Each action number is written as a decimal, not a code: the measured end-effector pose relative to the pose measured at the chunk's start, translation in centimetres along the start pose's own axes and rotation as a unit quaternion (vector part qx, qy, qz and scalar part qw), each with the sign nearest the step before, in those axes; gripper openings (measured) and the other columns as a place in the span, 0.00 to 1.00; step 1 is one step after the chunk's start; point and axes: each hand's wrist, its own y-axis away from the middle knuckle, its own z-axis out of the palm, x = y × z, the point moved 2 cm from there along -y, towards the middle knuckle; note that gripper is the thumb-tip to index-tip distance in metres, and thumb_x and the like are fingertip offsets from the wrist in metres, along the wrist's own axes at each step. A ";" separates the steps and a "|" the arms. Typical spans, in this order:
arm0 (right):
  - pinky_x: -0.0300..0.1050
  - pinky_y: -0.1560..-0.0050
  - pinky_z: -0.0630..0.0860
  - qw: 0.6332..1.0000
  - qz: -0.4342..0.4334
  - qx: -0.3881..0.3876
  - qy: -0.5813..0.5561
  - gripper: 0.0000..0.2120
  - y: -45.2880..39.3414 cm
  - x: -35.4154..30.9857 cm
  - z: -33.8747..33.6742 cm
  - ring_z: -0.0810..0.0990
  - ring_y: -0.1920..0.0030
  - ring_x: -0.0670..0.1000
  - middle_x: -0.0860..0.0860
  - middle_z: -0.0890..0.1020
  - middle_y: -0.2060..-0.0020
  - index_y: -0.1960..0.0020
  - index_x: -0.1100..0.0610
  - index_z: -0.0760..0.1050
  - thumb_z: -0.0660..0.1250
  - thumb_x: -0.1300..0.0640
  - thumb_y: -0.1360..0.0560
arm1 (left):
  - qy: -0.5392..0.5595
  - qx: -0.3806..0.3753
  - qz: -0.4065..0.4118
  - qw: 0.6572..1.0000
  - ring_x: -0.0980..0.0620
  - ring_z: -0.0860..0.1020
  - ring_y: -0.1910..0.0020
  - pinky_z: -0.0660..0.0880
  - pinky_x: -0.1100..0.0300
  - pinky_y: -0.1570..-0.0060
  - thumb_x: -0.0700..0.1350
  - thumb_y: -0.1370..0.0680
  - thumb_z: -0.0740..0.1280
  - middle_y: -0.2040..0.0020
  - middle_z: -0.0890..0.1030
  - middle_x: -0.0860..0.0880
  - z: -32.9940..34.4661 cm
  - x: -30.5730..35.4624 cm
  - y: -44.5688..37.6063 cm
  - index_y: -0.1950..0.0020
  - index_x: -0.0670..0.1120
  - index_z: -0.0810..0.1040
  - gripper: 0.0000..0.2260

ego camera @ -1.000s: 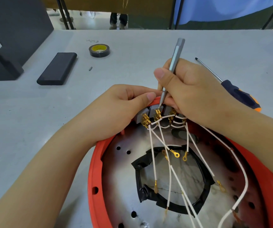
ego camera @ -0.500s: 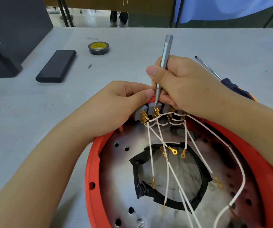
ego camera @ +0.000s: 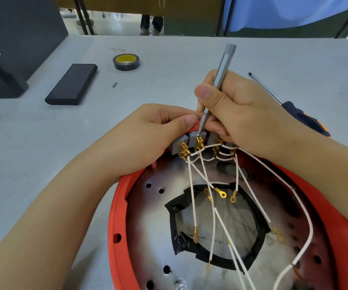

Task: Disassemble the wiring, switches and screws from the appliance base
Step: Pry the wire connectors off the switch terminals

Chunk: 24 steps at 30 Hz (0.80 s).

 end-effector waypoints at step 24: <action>0.29 0.79 0.65 0.999 0.017 -0.020 0.042 0.13 -1.0 0.1 0.2 0.71 0.81 0.40 0.41 0.70 0.82 0.62 0.52 0.66 0.57 0.53 0.19 | -0.016 0.001 0.011 1.000 0.50 0.83 0.52 0.80 0.61 0.57 0.51 0.19 0.61 0.54 0.85 0.52 -0.1 -0.2 -0.1 0.50 0.60 0.83 0.11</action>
